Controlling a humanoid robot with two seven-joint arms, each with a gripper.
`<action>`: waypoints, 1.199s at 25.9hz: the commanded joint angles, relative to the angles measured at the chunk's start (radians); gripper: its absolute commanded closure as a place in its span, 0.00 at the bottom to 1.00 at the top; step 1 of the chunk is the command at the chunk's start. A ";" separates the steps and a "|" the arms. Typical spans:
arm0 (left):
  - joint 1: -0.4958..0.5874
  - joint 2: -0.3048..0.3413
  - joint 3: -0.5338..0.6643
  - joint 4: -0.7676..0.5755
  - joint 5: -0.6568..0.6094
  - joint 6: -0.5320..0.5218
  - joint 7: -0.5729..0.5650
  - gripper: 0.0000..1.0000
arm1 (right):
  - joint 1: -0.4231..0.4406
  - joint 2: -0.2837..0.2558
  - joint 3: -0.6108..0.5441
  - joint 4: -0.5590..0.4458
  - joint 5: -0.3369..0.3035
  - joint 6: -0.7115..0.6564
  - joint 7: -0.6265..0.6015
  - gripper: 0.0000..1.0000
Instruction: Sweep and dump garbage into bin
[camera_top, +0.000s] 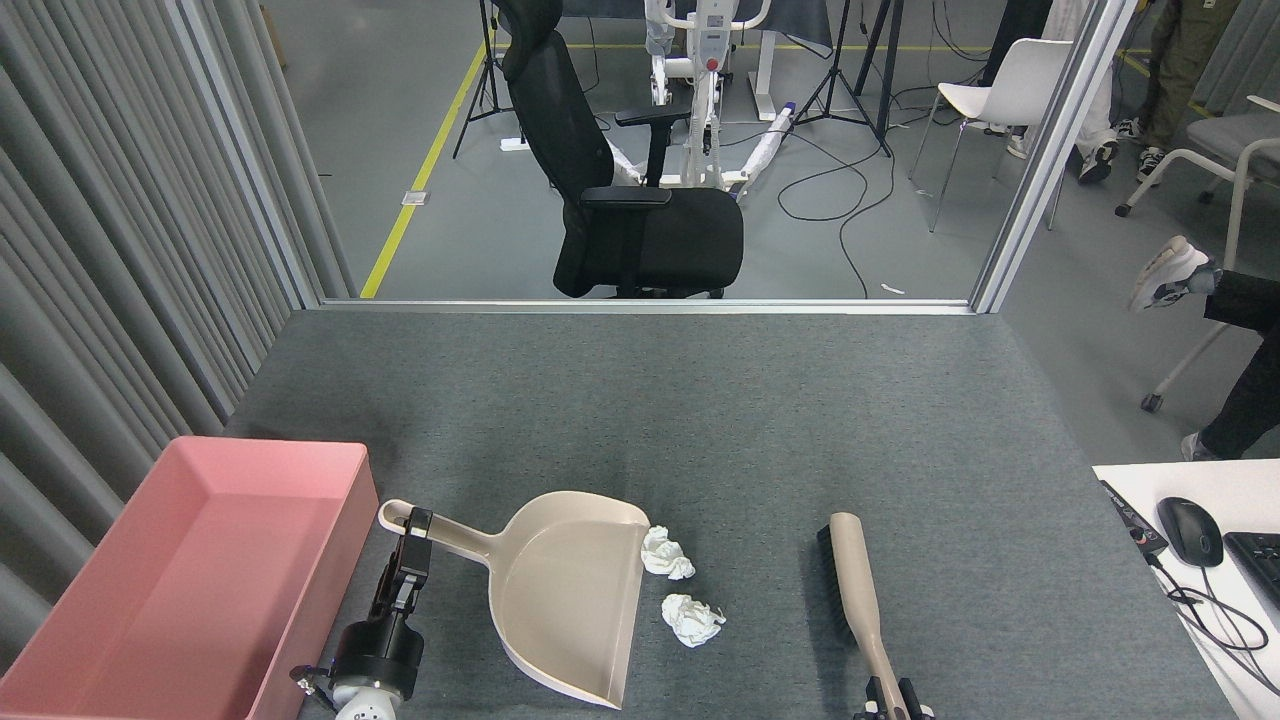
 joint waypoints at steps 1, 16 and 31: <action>0.000 0.001 0.000 0.000 -0.005 -0.001 -0.002 0.90 | 0.002 0.002 0.000 -0.002 0.000 -0.015 -0.003 0.85; 0.000 -0.002 0.001 0.000 -0.022 0.001 -0.002 0.91 | 0.040 0.023 0.026 -0.036 0.002 -0.039 -0.007 1.00; 0.013 0.000 0.000 -0.014 -0.022 0.005 -0.004 0.90 | -0.007 0.075 0.215 -0.001 0.008 0.011 -0.007 1.00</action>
